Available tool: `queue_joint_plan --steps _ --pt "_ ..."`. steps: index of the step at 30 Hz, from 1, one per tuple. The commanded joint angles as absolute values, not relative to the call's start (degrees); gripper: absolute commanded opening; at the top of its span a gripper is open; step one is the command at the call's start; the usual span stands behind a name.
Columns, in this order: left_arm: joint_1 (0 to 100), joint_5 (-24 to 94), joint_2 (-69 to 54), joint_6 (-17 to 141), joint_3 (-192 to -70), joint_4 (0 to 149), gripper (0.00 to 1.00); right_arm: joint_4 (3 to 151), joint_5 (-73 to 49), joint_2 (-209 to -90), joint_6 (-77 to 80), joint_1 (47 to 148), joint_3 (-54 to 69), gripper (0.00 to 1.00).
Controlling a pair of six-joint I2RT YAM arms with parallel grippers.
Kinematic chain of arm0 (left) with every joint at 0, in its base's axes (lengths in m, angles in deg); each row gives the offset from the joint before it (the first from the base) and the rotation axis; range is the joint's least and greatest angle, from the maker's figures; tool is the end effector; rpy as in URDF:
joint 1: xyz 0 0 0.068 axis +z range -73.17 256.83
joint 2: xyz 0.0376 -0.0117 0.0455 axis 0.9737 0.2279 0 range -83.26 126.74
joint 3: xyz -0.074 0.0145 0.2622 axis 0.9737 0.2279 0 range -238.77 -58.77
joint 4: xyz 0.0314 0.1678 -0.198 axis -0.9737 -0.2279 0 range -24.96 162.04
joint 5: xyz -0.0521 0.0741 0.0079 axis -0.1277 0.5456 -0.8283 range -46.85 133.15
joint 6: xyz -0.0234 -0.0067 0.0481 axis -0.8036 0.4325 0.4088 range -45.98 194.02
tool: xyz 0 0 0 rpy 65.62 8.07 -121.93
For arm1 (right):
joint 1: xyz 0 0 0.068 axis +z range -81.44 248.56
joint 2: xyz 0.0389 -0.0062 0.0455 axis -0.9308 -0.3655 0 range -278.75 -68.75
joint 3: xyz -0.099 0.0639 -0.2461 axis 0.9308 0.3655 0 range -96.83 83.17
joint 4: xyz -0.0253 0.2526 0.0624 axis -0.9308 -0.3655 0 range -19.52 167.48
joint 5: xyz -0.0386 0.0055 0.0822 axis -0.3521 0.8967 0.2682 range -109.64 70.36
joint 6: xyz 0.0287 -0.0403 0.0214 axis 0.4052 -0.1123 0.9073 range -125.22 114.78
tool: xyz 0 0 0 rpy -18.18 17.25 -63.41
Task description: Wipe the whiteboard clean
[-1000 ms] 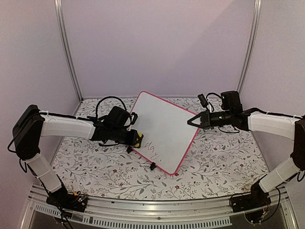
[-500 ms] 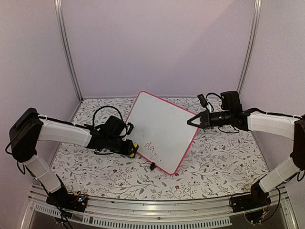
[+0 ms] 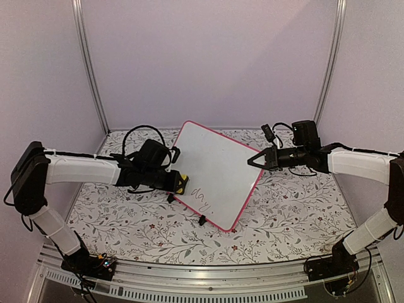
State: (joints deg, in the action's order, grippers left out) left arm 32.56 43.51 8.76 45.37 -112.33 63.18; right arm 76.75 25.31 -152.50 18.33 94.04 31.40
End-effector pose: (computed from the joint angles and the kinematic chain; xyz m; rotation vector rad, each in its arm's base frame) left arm 0.2385 -0.2319 0.1914 0.3339 2.4569 -0.5694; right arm 0.2729 0.1579 0.2436 -0.5321 2.1837 1.3220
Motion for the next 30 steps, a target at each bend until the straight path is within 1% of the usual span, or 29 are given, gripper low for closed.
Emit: queue_joint_plan --steps 1,5,8,20,30 --pt "31.7 42.5 12.5 46.5 -115.3 63.7 0.00 71.4 24.7 -154.5 17.6 95.6 32.9 0.00" --pt "31.5 40.9 15.4 46.0 -115.3 64.6 0.00 71.3 24.7 -154.5 17.5 95.7 32.9 0.00" --pt "31.4 41.0 15.4 45.4 -113.6 64.6 0.00 71.2 24.7 -154.5 17.5 95.6 32.9 0.00" --pt "31.5 42.8 7.5 43.8 -103.6 63.8 0.00 71.4 24.5 -155.2 17.5 95.6 32.5 0.00" --pt "31.6 48.8 2.5 44.6 -107.7 62.9 0.00 70.9 24.1 -154.9 17.5 95.8 32.5 0.00"
